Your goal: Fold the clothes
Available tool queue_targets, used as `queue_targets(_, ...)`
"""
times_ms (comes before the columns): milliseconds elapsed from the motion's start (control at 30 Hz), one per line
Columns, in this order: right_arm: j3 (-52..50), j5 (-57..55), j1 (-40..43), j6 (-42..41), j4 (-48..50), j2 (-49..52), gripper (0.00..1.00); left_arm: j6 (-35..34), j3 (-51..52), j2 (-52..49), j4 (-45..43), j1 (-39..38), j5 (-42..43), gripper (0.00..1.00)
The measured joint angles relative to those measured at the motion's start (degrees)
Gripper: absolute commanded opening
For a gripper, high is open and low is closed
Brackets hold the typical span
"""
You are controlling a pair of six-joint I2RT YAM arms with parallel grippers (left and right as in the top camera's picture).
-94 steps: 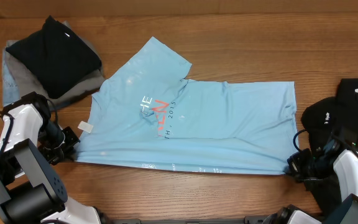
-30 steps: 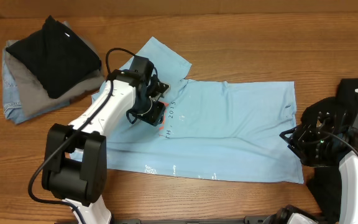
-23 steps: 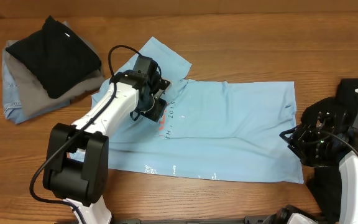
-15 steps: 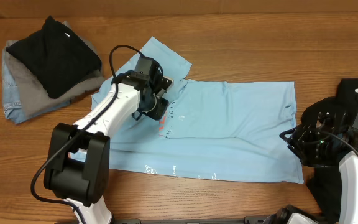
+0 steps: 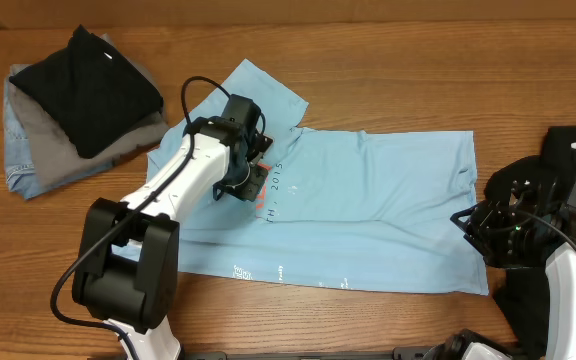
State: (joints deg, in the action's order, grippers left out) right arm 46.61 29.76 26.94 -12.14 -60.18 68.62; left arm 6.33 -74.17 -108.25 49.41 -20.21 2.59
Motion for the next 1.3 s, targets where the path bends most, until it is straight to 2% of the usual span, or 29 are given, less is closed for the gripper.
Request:
queue_targets(267, 0.0, -0.2, 0.0, 0.0, 0.0, 0.0, 0.49, -0.7, 7.9, 0.0, -11.6, -1.0, -1.1, 0.11)
queue_targets(300, 0.0, -0.2, 0.0, 0.0, 0.0, 0.0, 0.49, -0.7, 8.1, 0.0, -12.5, -1.1, -1.0, 0.15)
queue_targets(367, 0.0, -0.2, 0.0, 0.0, -0.1, 0.0, 0.49, -1.0, 8.2, 0.0, -16.3, -1.6, -0.4, 0.38)
queue_targets(433, 0.0, -0.2, 0.0, 0.0, -0.2, 0.0, 0.49, -1.6, 8.2, 0.0, -17.8, -2.0, -0.1, 0.44)
queue_targets(500, 0.0, -0.3, 0.0, 0.0, -0.5, 0.0, 0.49, -1.7, 8.2, 0.0, -17.9, -2.0, 0.2, 0.48)
queue_targets(600, 0.0, -0.4, 0.0, 0.0, -0.5, 0.0, 0.49, -1.9, 8.1, 0.0, -16.7, -1.9, 0.6, 0.47)
queue_targets(733, 0.0, -0.4, 0.0, 0.0, -0.5, 0.0, 0.49, -2.0, 5.2, 0.0, -8.8, -1.9, 0.2, 0.44)
queue_targets(900, 0.0, -1.2, 0.0, 0.0, -0.5, 0.0, 0.49, -3.3, -0.3, 0.0, -1.1, -1.5, -6.0, 0.56)
queue_targets(1033, 0.0, -2.2, 0.0, 0.1, -0.5, 0.0, 0.5, -3.9, -2.1, 0.3, -0.5, 1.0, -9.1, 0.75)
queue_targets(1067, 0.0, -2.3, 0.0, 0.1, -0.5, 0.0, 0.5, -3.9, -2.2, 0.4, -0.5, 1.6, -9.3, 0.76)
queue_targets(1167, 0.0, -2.6, 0.0, 0.1, -0.5, 0.0, 0.53, -4.4, -2.2, 0.6, 0.4, 5.0, -9.9, 0.87)
queue_targets(1300, 0.0, -2.8, 0.0, 0.2, -0.5, 0.0, 0.54, -4.5, -2.2, 0.6, 1.7, 13.5, -6.1, 0.86)
